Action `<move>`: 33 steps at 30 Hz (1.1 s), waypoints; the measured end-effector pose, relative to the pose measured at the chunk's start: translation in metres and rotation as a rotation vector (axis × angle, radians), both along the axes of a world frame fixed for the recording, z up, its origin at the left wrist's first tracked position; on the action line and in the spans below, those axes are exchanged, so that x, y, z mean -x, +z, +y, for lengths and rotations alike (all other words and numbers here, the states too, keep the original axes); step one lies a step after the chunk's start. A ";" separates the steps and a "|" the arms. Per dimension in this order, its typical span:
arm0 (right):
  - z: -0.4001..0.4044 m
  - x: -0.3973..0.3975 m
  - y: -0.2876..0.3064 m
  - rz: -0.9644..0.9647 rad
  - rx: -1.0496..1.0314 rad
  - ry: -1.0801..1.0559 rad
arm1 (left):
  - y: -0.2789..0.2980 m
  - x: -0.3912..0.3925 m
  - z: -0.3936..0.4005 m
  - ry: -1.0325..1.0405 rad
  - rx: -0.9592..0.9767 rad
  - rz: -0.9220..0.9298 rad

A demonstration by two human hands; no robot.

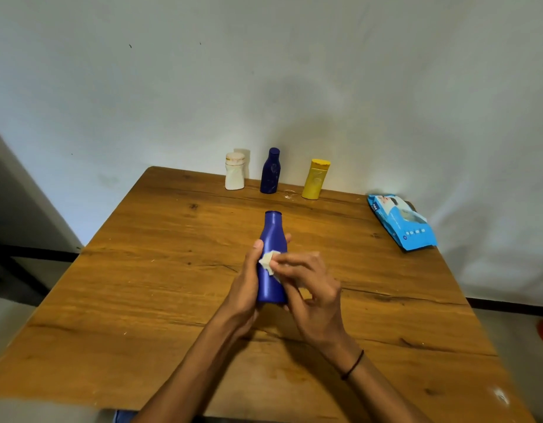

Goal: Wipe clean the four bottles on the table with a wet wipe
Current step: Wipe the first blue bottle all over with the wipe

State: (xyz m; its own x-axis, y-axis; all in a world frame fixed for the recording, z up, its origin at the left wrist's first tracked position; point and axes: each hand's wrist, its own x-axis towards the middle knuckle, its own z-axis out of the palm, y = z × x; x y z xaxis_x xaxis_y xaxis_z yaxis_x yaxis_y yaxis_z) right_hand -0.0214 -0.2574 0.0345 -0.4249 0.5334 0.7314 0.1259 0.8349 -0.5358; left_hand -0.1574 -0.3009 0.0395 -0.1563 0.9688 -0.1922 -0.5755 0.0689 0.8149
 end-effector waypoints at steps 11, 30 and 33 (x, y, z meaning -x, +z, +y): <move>0.018 -0.010 0.006 -0.089 -0.114 0.005 | 0.001 -0.014 0.005 0.184 0.053 0.158; -0.007 -0.021 -0.004 -0.054 -0.010 0.131 | -0.001 -0.013 0.006 0.258 0.006 0.141; -0.004 -0.019 -0.001 -0.047 -0.003 0.174 | 0.003 -0.011 0.006 0.250 0.072 0.092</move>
State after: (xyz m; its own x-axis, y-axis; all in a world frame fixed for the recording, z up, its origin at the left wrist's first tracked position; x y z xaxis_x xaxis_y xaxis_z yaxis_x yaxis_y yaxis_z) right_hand -0.0022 -0.2618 0.0333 -0.5443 0.4465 0.7101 0.0039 0.8479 -0.5302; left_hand -0.1469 -0.2951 0.0425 -0.4086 0.8824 -0.2332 -0.5054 -0.0060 0.8628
